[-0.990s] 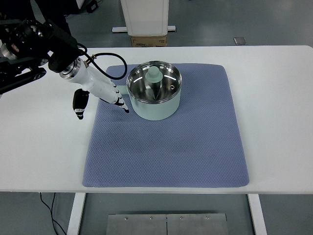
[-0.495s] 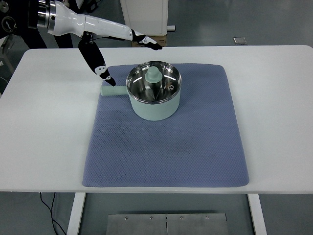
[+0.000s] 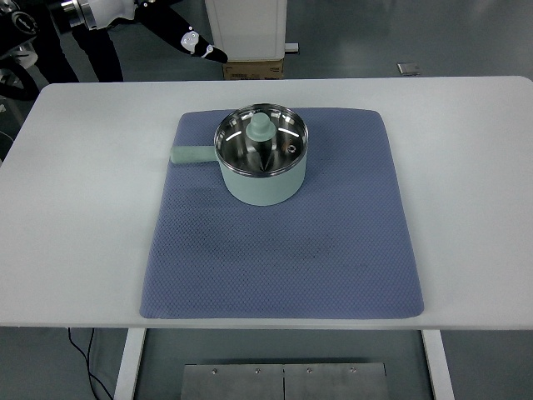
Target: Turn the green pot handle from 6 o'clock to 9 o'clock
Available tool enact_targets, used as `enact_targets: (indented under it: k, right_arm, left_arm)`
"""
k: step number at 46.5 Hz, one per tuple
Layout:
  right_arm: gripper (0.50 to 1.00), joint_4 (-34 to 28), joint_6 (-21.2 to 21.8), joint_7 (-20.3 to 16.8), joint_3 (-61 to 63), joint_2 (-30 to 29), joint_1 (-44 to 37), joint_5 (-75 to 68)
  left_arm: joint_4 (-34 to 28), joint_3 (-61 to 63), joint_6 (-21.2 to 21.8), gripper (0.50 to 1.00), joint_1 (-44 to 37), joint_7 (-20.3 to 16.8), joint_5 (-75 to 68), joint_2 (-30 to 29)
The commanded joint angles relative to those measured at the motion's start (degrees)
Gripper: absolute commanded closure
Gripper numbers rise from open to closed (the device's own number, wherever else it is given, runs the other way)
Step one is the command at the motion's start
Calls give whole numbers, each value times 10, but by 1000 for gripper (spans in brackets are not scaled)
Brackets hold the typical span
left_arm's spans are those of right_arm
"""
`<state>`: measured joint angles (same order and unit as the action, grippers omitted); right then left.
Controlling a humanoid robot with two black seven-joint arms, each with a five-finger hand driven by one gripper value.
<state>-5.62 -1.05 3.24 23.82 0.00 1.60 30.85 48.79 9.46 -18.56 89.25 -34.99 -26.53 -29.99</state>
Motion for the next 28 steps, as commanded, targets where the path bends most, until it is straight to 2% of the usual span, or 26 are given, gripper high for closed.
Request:
enact_targets:
  k: [1, 8, 18, 28]
  right_arm:
    - [500, -1, 0, 0, 0, 0, 0, 0]
    - [500, 1, 0, 0, 0, 0, 0, 0]
    - [500, 1, 0, 0, 0, 0, 1, 0]
    - [500, 1, 0, 0, 0, 0, 1, 0]
  left_arm:
    - [-30, -6, 25, 500, -29, 0, 207, 7]
    - [-114, -29, 28, 500, -92, 0, 317, 55]
    - [-180, -90, 31, 500, -162, 0, 384, 101]
    - [-194, -203, 45, 500, -233, 0, 405, 139]
